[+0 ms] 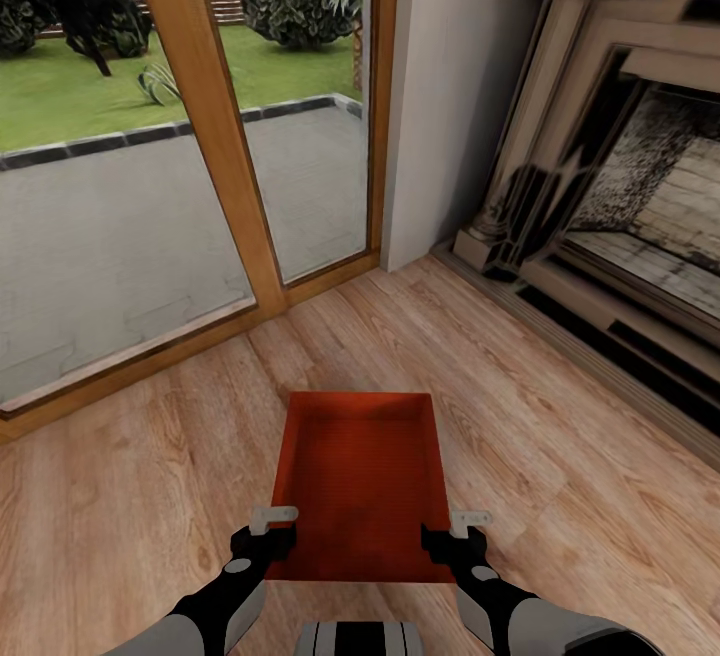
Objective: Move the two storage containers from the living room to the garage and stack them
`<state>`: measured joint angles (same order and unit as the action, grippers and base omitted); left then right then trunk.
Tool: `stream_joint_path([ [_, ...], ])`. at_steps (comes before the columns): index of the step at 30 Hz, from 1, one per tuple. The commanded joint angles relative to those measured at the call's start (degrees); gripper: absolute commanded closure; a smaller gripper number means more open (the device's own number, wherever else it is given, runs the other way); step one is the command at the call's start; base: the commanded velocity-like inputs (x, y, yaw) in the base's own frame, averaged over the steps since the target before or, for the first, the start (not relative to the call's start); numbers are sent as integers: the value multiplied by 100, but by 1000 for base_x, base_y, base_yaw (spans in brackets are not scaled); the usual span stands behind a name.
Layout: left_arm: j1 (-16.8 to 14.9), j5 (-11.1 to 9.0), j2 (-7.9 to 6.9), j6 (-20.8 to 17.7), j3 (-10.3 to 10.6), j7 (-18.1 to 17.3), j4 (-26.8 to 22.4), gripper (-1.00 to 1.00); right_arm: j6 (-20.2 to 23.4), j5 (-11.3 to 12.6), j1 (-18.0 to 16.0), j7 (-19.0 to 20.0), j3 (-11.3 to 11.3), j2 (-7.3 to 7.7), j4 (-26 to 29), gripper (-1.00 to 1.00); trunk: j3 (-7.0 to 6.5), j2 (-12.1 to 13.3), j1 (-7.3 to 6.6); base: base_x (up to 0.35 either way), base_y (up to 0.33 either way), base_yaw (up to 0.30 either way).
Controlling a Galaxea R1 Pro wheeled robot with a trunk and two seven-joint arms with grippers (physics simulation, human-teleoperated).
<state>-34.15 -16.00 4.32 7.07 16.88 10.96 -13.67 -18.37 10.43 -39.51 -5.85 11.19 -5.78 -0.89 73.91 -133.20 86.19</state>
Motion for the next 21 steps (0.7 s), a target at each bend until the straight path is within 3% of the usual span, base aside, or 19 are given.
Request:
stream_joint_path([
  [1,-4,-52,-2,22,49,33,4,-100,-24,51,-4,-13,50,-2,-9,-100,3,-1,-1,0,0,0],
  [20,-4,-59,-2,-10,69,55,77,-100,-27,55,-4,-13,47,-11,-9,-100,3,-1,-1,0,0,0],
  [21,-4,-62,-2,-14,69,55,82,100,-27,55,-4,-13,45,-11,-9,100,3,-1,-1,0,0,0],
])
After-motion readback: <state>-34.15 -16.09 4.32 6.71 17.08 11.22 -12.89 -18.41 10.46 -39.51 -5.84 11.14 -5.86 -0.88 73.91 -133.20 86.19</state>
